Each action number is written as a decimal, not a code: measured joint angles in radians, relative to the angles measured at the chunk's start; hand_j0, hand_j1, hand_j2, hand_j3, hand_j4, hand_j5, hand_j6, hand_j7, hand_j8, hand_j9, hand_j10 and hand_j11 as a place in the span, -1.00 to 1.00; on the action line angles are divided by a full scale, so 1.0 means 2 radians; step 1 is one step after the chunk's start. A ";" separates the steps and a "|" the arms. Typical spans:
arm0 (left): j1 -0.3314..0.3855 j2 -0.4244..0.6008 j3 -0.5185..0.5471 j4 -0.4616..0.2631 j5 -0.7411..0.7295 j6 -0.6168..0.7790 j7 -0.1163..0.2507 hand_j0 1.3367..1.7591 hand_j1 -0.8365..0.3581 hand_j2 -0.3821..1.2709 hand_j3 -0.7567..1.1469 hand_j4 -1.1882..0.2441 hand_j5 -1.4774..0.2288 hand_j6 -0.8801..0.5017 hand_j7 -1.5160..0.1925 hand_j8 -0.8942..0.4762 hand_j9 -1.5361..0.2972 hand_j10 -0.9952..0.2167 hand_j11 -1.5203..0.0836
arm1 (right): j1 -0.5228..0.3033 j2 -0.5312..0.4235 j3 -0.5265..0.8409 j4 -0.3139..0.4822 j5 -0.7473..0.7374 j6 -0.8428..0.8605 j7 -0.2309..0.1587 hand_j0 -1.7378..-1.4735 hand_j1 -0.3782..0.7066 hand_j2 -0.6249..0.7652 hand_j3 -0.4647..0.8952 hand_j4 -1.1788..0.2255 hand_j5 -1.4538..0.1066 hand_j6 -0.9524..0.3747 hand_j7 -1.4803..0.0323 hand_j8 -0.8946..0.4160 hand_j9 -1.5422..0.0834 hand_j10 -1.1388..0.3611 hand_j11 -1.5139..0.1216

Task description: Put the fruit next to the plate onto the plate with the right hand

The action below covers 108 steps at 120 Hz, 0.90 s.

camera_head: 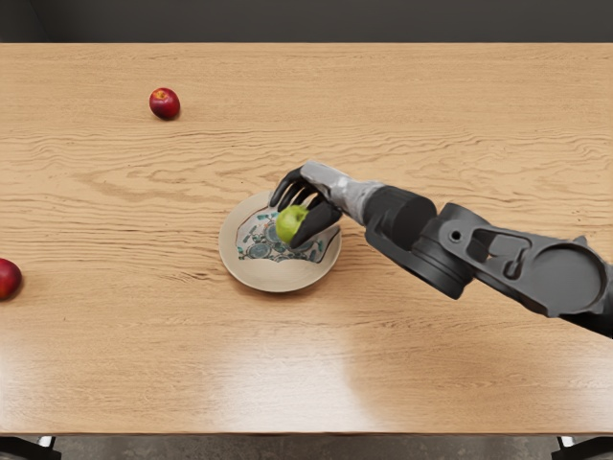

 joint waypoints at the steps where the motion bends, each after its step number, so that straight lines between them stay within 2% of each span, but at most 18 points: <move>1: 0.000 0.000 0.000 0.000 0.000 0.000 0.000 0.52 0.98 -0.54 -0.20 0.66 0.73 0.27 0.77 0.31 0.68 0.64 0.90 | 0.000 0.001 0.000 0.000 0.000 0.000 0.000 -0.40 0.26 0.42 -0.32 -0.24 -0.28 -0.37 -0.18 -0.26 -0.17 -0.18 -0.20; 29: 0.000 0.000 0.000 0.000 0.000 0.000 0.000 0.52 0.98 -0.54 -0.20 0.66 0.73 0.27 0.77 0.31 0.68 0.64 0.90 | -0.015 0.018 -0.007 0.000 -0.002 -0.001 0.000 -0.40 0.25 0.48 -0.32 -0.25 -0.27 -0.41 -0.19 -0.31 -0.19 -0.22 -0.21; 39: 0.000 0.000 0.000 0.000 0.000 0.000 0.000 0.52 0.98 -0.54 -0.20 0.66 0.73 0.27 0.77 0.31 0.68 0.64 0.90 | -0.019 0.019 -0.008 0.000 -0.003 -0.001 0.000 -0.40 0.23 0.45 -0.32 -0.24 -0.26 -0.41 -0.18 -0.31 -0.17 -0.22 -0.20; 47: 0.000 0.000 0.000 0.000 0.000 0.000 0.000 0.52 0.98 -0.54 -0.20 0.66 0.73 0.27 0.77 0.31 0.68 0.64 0.90 | -0.020 0.020 -0.008 0.000 -0.003 -0.003 0.000 -0.40 0.11 0.28 -0.32 -0.13 -0.11 -0.33 -0.03 -0.26 -0.03 -0.15 -0.07; 57: 0.000 0.000 0.000 0.000 0.000 0.000 0.000 0.52 0.98 -0.54 -0.20 0.66 0.73 0.27 0.77 0.31 0.68 0.64 0.90 | -0.021 0.017 -0.005 0.001 -0.004 -0.005 0.000 -0.40 -0.19 0.15 -0.32 0.11 0.17 -0.11 0.26 -0.09 0.24 0.04 0.20; 69: 0.000 0.000 0.000 0.000 0.000 0.000 0.000 0.52 0.98 -0.54 -0.20 0.66 0.73 0.27 0.77 0.31 0.68 0.64 0.90 | -0.019 0.014 -0.002 0.002 -0.004 -0.004 0.000 -0.40 -0.45 0.05 -0.32 0.30 0.41 0.08 0.50 0.06 0.47 0.20 0.43; 83: 0.001 0.000 0.000 0.000 0.000 0.000 0.000 0.52 0.98 -0.54 -0.20 0.66 0.73 0.27 0.77 0.31 0.68 0.64 0.90 | -0.017 0.014 0.014 0.003 -0.004 0.012 0.000 -0.40 -0.63 -0.02 -0.32 0.45 0.59 0.21 0.67 0.17 0.63 0.32 0.59; 95: 0.003 0.000 0.000 0.000 0.000 0.000 0.000 0.52 0.98 -0.54 -0.20 0.66 0.73 0.27 0.77 0.31 0.68 0.64 0.90 | -0.021 0.016 0.072 0.007 0.001 0.080 0.000 -0.40 -0.73 -0.05 -0.32 0.52 0.67 0.28 0.76 0.23 0.72 0.38 0.67; 108: 0.011 0.000 0.001 0.000 0.000 0.001 0.000 0.52 0.98 -0.54 -0.20 0.66 0.73 0.27 0.77 0.31 0.68 0.64 0.90 | -0.043 0.004 0.165 0.008 0.046 0.195 0.000 -0.40 -0.79 -0.08 -0.32 0.57 0.73 0.33 0.82 0.27 0.77 0.42 0.73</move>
